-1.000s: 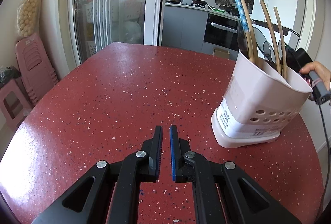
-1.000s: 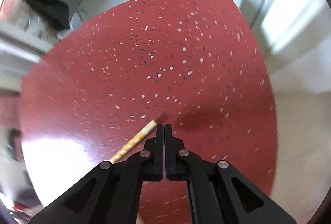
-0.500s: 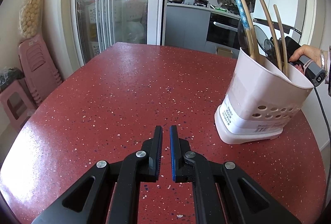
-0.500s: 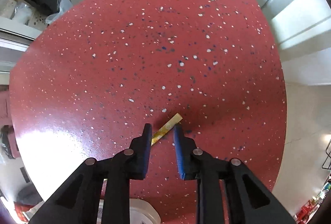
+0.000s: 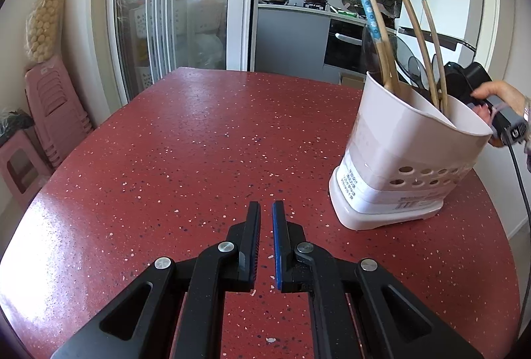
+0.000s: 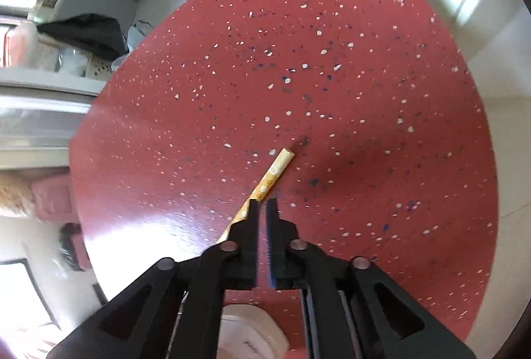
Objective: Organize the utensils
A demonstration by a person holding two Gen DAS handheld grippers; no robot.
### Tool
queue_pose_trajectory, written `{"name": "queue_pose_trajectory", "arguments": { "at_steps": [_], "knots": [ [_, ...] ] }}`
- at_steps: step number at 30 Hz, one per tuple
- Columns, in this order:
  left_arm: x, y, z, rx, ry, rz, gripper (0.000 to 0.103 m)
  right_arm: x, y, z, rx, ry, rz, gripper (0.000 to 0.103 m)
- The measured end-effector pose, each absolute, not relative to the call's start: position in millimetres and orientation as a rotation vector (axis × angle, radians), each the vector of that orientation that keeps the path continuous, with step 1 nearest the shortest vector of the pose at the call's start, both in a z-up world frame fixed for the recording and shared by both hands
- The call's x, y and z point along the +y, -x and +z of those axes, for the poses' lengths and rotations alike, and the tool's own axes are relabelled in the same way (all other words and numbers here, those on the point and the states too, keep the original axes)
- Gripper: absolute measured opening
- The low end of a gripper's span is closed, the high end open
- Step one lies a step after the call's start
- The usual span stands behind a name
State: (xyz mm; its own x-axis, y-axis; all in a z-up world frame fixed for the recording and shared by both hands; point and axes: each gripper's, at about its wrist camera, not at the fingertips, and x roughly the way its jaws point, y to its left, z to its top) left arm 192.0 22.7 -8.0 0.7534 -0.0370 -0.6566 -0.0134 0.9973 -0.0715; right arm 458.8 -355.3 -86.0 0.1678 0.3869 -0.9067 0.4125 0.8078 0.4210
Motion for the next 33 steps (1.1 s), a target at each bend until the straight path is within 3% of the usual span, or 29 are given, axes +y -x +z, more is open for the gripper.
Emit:
{"name": "queue_pose_trajectory", "arguments": {
  "at_steps": [1, 2, 7, 8, 9, 12, 14, 23, 33],
  "knots": [
    [22, -191, -8, 0.716, 0.071, -0.011, 0.036, -355, -460, -85, 1.443, -0.682, -0.032, 0.027],
    [23, -191, -8, 0.716, 0.069, -0.009, 0.036, -354, -460, -85, 1.449, -0.673, -0.054, 0.031],
    [26, -192, -10, 0.728, 0.066, 0.0, 0.036, -339, -481, -90, 1.504, -0.593, -0.104, 0.034],
    [26, -193, -11, 0.73, 0.066, 0.002, 0.036, -333, -485, -90, 1.525, -0.534, -0.11, 0.033],
    [25, -193, -11, 0.731, 0.065, 0.004, 0.036, -328, -488, -89, 1.539, -0.481, -0.123, 0.018],
    [25, -193, -11, 0.732, 0.068, 0.004, 0.036, -324, -489, -87, 1.526, -0.443, -0.13, 0.015],
    [25, -194, -10, 0.734, 0.068, 0.003, 0.036, -330, -483, -80, 1.462, -0.487, -0.088, 0.0],
    [18, -211, -7, 0.793, 0.105, -0.042, 0.036, -358, -422, -53, 1.293, -0.578, 0.013, 0.001],
    [5, -213, 8, 0.801, 0.103, -0.075, 0.036, -363, -321, -5, 1.1, -0.46, 0.013, 0.001]
  ]
}}
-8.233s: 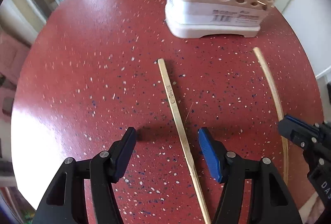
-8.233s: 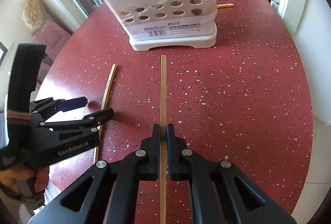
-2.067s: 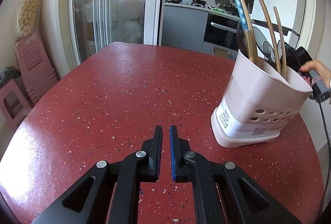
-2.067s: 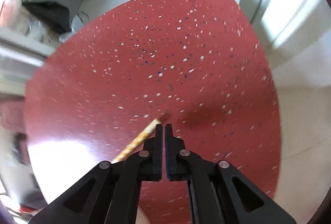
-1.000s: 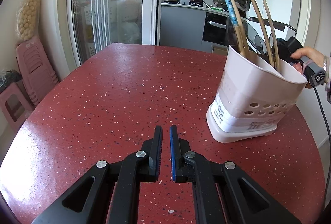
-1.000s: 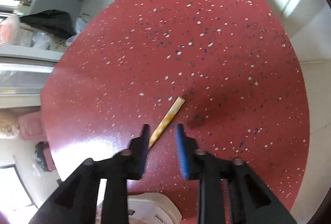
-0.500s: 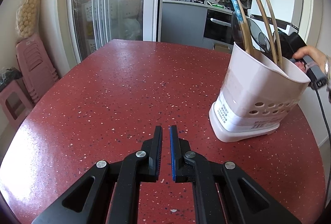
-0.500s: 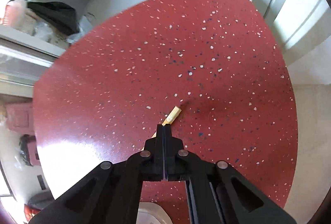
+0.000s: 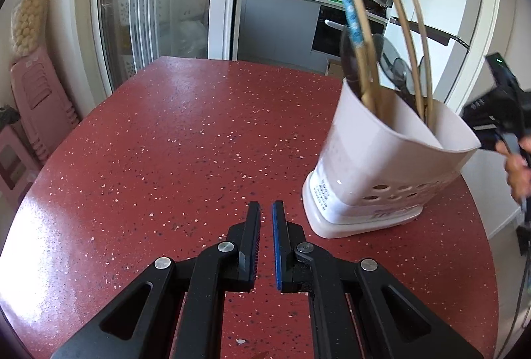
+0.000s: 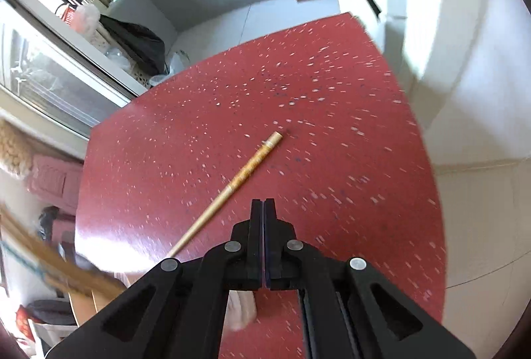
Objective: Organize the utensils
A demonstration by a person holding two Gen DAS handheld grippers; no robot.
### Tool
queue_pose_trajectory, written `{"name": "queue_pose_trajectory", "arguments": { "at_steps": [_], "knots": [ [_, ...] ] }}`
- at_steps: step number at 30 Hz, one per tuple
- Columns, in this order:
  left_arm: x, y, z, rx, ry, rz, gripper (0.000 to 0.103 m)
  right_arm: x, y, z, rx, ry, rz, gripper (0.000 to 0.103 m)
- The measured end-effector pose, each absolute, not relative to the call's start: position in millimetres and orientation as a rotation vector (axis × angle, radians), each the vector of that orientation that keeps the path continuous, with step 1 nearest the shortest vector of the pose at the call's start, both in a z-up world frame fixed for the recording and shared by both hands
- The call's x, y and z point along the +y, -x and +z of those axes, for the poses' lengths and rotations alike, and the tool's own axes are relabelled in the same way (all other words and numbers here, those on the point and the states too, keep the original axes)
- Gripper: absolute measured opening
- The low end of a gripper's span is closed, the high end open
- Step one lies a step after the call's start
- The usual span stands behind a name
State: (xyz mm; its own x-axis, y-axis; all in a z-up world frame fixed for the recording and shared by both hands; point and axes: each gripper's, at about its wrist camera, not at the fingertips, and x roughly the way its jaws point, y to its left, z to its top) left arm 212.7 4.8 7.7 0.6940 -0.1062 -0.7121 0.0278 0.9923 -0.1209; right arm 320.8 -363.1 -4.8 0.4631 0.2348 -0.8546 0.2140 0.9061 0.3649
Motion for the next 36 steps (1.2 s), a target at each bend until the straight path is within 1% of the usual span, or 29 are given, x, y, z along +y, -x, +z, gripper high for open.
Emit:
{"name": "queue_pose_trajectory", "arguments": {
  "at_steps": [2, 8, 9, 10, 14, 21, 23, 25, 26, 28, 29, 36],
  "knots": [
    [4, -209, 10, 0.798, 0.101, -0.078, 0.036, -362, -309, -3, 1.062, -0.461, -0.003, 0.002],
    [0, -197, 19, 0.785, 0.089, -0.088, 0.036, -351, -249, 5, 0.953, -0.411, -0.05, 0.013],
    [-1, -195, 20, 0.785, 0.086, -0.091, 0.058, -350, -238, 8, 0.939, -0.399, -0.051, 0.017],
    [-2, -195, 21, 0.787, 0.082, -0.092, 0.103, -346, -225, 10, 0.922, -0.381, -0.053, 0.019],
    [-11, -188, 18, 0.736, 0.048, -0.082, 0.103, -322, -183, 19, 0.859, -0.295, -0.034, 0.022],
    [-18, -190, -3, 0.72, 0.04, -0.085, 0.103, -274, -146, 26, 0.754, -0.176, 0.039, 0.042],
    [-21, -188, -9, 0.713, 0.042, -0.084, 0.103, -263, -133, 28, 0.713, -0.141, 0.053, 0.049],
    [-26, -185, -13, 0.701, 0.04, -0.081, 0.103, -253, -125, 32, 0.676, -0.104, 0.064, 0.063],
    [-27, -184, -16, 0.692, 0.035, -0.08, 0.103, -247, -120, 34, 0.652, -0.082, 0.066, 0.067],
    [-29, -180, -20, 0.672, 0.026, -0.076, 0.103, -238, -111, 37, 0.602, -0.044, 0.062, 0.08],
    [-31, -178, -23, 0.657, 0.02, -0.075, 0.103, -235, -107, 38, 0.572, -0.029, 0.057, 0.082],
    [-39, -164, -38, 0.574, -0.005, -0.045, 0.103, -230, -101, 29, 0.454, -0.045, 0.01, 0.084]
  ]
}}
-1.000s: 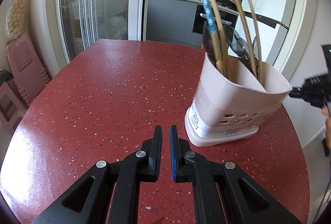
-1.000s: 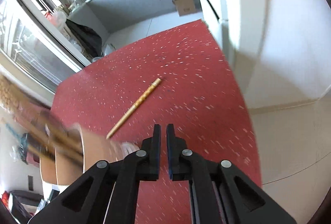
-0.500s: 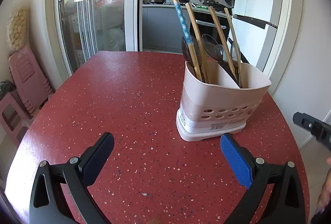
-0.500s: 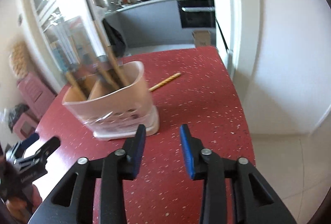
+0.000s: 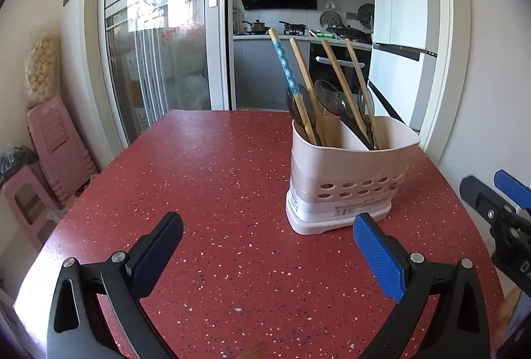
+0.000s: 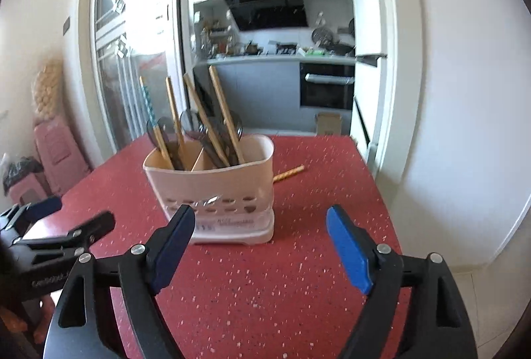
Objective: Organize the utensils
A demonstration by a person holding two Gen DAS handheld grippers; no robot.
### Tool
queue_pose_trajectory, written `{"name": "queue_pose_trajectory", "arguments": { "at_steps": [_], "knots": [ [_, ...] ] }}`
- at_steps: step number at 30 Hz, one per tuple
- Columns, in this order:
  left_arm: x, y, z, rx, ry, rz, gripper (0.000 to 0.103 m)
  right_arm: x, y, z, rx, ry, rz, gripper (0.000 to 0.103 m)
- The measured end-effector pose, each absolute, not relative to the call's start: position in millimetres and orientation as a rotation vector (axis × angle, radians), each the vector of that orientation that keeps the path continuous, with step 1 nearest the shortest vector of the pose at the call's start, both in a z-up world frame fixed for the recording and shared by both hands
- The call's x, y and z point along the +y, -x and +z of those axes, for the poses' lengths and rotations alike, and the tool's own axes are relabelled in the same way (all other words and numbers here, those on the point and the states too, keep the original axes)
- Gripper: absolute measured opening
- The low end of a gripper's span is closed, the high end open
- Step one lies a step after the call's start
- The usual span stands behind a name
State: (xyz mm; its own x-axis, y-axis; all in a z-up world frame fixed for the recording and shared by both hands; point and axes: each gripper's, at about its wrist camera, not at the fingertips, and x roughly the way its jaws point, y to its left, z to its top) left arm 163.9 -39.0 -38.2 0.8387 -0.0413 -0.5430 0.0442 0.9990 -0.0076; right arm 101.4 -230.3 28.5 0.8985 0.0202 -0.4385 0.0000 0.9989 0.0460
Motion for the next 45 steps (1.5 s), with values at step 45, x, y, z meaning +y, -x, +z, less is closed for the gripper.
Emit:
{"name": "queue_pose_trajectory", "arguments": {
  "at_steps": [45],
  "knots": [
    [-39, -147, -14, 0.533, -0.017, -0.033, 0.103, -227, -96, 7, 0.396, -0.017, -0.107, 0.084]
  ]
}}
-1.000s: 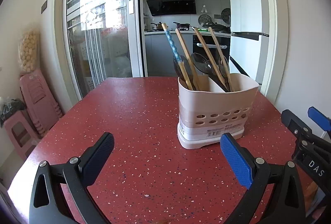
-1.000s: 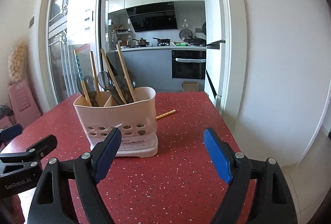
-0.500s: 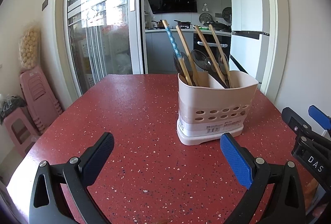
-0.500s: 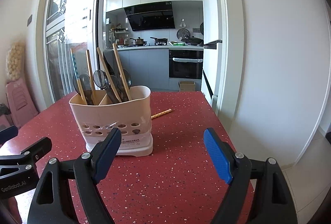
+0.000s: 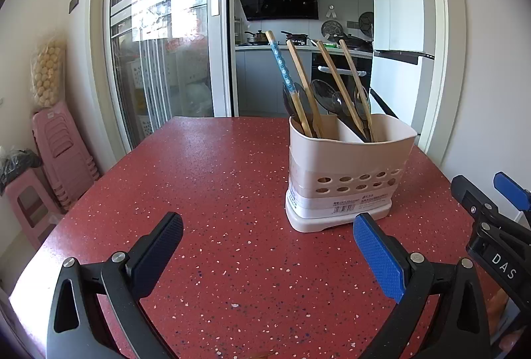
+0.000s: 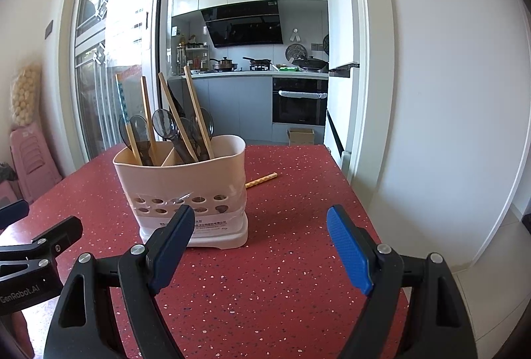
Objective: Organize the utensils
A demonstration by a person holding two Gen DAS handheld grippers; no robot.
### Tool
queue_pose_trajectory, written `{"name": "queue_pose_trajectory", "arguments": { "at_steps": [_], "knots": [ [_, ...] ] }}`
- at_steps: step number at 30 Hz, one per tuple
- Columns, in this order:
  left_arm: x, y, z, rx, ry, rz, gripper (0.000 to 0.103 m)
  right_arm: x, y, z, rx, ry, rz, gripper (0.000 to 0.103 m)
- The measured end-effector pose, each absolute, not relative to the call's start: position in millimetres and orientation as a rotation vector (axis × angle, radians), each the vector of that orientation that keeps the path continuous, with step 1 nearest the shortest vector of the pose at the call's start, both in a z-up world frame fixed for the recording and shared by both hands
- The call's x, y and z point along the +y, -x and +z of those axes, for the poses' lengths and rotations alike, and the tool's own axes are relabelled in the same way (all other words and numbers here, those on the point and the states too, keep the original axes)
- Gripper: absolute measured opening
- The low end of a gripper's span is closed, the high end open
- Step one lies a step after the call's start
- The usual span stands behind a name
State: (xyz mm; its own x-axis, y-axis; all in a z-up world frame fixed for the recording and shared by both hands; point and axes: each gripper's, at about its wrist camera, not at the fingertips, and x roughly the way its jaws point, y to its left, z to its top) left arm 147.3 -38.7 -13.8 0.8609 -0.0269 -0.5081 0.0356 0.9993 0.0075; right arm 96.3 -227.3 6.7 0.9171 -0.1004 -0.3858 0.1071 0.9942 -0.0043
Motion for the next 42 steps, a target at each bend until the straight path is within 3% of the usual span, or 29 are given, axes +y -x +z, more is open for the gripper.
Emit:
{"name": "queue_pose_trajectory", "arguments": {
  "at_steps": [42],
  "knots": [
    [-35.2, -145.7, -11.6, 0.538, -0.013, -0.027, 0.103, -220.2, -95.4, 8.6, 0.394, -0.003, -0.09, 0.084]
  ]
}}
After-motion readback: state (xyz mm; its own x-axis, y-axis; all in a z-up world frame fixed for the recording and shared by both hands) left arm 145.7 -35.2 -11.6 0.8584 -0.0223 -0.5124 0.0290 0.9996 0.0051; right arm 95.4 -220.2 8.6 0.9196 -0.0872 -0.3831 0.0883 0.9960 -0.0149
